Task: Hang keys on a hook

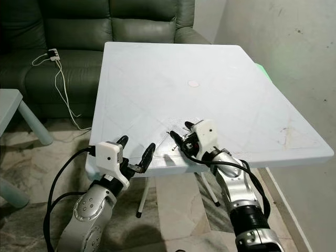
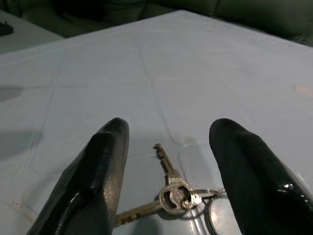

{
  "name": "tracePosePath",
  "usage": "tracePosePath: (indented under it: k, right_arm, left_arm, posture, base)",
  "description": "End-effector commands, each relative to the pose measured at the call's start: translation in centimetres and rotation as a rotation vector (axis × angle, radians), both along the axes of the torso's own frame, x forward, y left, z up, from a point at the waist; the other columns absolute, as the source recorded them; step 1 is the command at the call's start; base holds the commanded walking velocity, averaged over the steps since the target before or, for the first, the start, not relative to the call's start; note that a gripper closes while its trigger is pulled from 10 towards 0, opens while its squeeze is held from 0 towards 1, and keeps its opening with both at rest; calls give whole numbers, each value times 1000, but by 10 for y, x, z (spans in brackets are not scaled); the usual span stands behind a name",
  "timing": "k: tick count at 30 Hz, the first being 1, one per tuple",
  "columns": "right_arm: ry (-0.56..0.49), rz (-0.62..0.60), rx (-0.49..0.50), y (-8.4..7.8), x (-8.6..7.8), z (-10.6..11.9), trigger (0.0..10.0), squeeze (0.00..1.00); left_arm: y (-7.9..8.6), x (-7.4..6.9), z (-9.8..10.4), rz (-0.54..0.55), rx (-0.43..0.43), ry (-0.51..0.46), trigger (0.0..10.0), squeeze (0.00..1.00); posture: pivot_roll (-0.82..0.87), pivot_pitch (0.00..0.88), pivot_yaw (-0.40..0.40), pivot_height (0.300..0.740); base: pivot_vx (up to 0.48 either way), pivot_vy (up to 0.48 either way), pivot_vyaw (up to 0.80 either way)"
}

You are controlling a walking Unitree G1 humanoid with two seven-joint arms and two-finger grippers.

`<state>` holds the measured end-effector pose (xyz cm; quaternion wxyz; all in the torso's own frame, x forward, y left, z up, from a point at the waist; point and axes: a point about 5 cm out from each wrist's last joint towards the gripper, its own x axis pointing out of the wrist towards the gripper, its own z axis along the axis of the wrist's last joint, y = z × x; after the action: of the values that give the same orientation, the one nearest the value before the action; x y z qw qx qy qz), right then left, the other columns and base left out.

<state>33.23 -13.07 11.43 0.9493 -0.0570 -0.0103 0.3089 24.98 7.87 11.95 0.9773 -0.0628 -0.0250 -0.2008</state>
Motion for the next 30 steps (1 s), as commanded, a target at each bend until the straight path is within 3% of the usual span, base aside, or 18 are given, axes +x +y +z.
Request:
tracePosePath:
  k: [1,12,22,30]
  right_arm:
    - [-11,-3,-12,-2,3,3,10000,0]
    - [-4,-86,22,-9,16,6,10000,0]
    - [49,-244,122,-30,22,-2,10000,0]
    - [-25,-230,183,-33,19,5,10000,0]
  left_arm:
    - [0,-3,3,10,-18,4,10000,0]
    - [0,-17,6,18,-16,11,10000,0]
    - [2,-25,6,-12,13,35,10000,0]
    - [0,-24,6,-27,18,44,10000,0]
  posture:
    - [42,138,-158,721]
    - [69,186,-155,721]
    - [76,208,-130,721]
    - [66,205,-119,721]
  base:
    - [0,0,0]
    - [0,0,0]
    - [0,0,0]
    - [0,0,0]
